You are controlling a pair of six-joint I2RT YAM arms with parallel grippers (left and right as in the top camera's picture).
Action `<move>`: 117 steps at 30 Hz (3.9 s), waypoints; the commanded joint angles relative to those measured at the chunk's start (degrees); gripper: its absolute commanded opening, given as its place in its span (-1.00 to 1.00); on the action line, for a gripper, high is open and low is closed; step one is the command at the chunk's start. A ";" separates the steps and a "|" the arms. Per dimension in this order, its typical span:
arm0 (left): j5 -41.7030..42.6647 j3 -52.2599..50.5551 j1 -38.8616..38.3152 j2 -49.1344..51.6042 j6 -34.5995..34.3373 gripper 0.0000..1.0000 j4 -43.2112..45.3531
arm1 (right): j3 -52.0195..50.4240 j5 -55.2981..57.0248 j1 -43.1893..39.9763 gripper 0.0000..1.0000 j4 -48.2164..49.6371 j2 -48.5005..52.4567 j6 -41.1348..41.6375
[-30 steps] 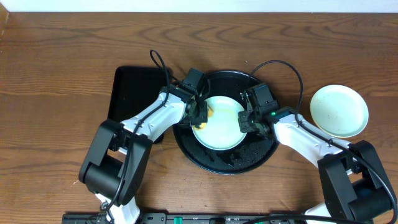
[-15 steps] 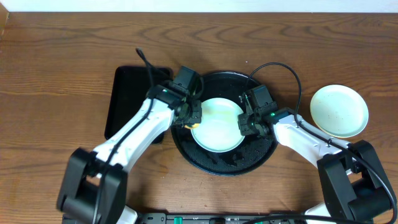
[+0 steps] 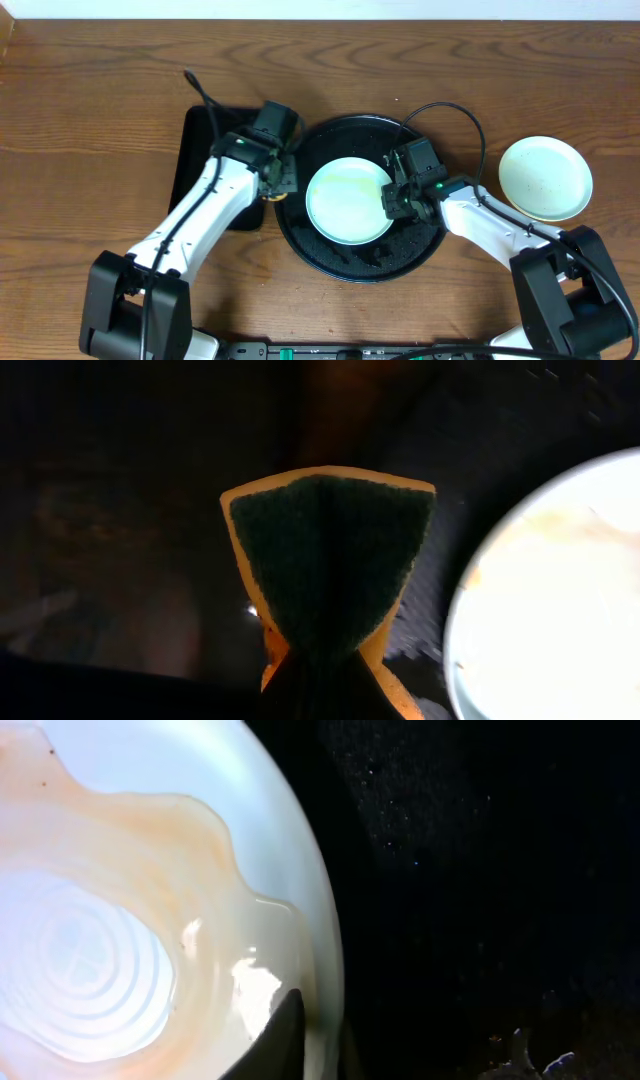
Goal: Clean dirty plates on tray and stack at the side
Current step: 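Scrub the light-blue plate with the sponge while right gripper holds it, then lift the light-blue plate with the right gripper and carry it right, then set the plate onto the plate stack and release it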
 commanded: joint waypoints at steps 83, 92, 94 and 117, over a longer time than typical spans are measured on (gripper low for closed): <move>-1.51 -0.52 1.73 -0.72 -0.11 -0.84 -0.44 | 1.33 37.05 -15.52 -0.98 5.99 -22.60 -10.80; -1.53 -0.52 1.73 -0.72 -0.11 -0.84 -0.24 | 1.33 32.79 -30.47 -0.98 2.60 -22.58 -7.19; -1.53 -0.52 1.73 -0.72 -0.11 -0.83 -0.24 | 1.33 31.61 -33.46 -0.98 1.73 -22.58 -6.38; -1.51 -0.52 1.73 -0.72 -0.11 -0.84 -0.28 | 1.31 13.22 -48.94 -0.41 3.85 -15.80 -1.03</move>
